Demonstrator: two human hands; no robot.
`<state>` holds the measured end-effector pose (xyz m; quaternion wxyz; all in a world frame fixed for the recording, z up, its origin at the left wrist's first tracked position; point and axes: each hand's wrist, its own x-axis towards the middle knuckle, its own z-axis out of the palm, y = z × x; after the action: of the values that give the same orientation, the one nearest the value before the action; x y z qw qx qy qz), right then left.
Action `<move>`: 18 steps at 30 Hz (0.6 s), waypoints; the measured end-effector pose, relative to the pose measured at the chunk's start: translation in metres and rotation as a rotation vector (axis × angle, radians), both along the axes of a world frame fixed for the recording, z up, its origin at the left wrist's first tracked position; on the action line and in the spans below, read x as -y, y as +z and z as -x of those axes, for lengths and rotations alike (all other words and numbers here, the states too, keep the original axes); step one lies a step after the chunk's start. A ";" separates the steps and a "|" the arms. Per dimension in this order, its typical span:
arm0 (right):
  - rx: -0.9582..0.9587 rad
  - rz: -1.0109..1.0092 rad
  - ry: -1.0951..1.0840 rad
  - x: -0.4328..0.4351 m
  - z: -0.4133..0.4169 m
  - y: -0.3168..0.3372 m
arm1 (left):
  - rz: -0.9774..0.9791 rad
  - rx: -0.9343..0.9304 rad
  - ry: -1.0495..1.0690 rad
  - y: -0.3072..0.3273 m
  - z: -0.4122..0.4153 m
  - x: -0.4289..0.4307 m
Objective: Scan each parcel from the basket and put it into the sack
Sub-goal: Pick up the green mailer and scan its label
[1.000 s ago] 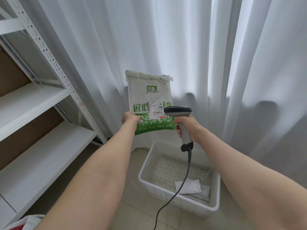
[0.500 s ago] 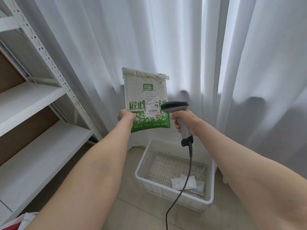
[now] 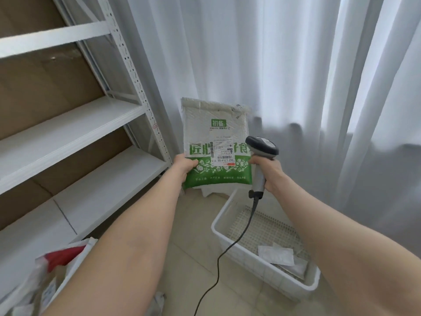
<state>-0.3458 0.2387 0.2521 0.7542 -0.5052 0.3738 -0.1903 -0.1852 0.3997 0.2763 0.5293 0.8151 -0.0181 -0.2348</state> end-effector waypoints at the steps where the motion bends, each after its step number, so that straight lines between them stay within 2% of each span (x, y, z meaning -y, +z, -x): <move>1: 0.000 -0.019 0.022 -0.009 -0.004 -0.003 | -0.010 0.000 0.022 -0.002 -0.001 -0.018; 10: 0.030 -0.161 0.411 -0.146 -0.041 -0.011 | -0.101 -0.089 0.208 -0.014 0.001 -0.188; 18: -0.028 -0.092 0.599 -0.307 -0.077 -0.012 | -0.139 -0.107 0.439 -0.028 0.012 -0.359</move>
<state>-0.2688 0.5462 0.2399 0.7936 -0.5609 0.2267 0.0646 -0.1970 0.7589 0.2481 0.5103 0.8204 0.2040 -0.1578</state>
